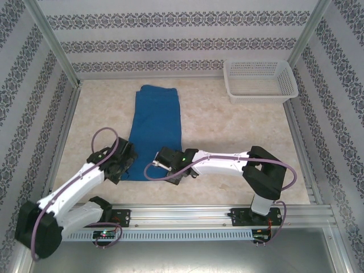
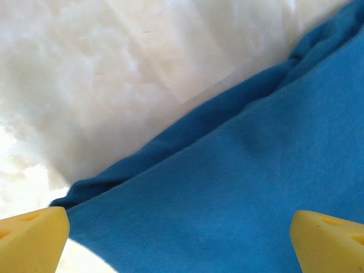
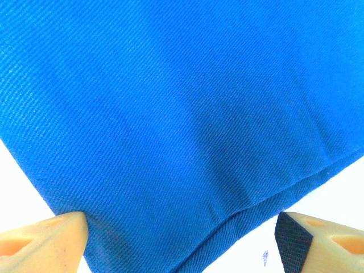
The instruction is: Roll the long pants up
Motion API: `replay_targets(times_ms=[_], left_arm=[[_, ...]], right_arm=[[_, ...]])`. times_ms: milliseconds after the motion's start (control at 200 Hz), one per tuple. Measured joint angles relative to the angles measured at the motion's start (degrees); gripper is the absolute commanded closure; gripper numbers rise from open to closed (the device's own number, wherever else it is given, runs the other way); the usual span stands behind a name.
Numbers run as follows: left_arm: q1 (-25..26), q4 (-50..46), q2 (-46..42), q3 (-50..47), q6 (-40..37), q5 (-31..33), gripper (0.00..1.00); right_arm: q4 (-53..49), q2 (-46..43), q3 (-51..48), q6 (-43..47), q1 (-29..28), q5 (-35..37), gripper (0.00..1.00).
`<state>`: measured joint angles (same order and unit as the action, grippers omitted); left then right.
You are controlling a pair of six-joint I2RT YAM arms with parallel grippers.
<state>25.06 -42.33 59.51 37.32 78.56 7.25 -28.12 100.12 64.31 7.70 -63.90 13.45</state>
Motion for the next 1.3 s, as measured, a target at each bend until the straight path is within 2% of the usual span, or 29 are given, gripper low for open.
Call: replay_targets(times_ms=[115,270,455,709,964,1199,1249,1299], left_arm=[[0.83,-0.17,4.11,3.37,-4.57,-1.03,0.0],[1.77,-2.05,1.7,0.83,-4.57,-3.89,0.0],[4.7,-5.42,-7.28,-5.07,2.1,-6.03,0.0],[5.75,-6.73,-13.77,-8.7,10.36,-5.66,0.0],[5.75,-6.08,-14.58,-8.83,15.02,-3.98,0.0],[5.75,-4.13,-14.08,-10.21,17.42,-3.58,0.0],[5.75,-3.56,-13.7,-10.21,17.75,-3.58,0.0],[5.75,-3.08,-13.27,-10.21,17.92,-3.56,0.0]], right_arm=[[1.05,-1.27,-0.44,-0.68,-0.02,-0.44,0.14],[2.1,-1.9,-1.49,-1.9,-0.13,-1.07,0.14],[3.17,-1.95,-3.45,-2.67,-1.16,-1.86,0.15],[6.62,-0.31,-6.16,-2.75,-1.64,-2.38,0.19],[8.2,1.57,-6.08,-1.18,-2.73,-2.34,0.18],[5.66,3.48,-3.23,1.55,-3.1,-1.95,0.19],[5.22,3.89,-2.73,2.08,-3.13,-1.86,0.23],[4.59,4.33,-2.1,2.73,-3.13,-2.12,0.32]])
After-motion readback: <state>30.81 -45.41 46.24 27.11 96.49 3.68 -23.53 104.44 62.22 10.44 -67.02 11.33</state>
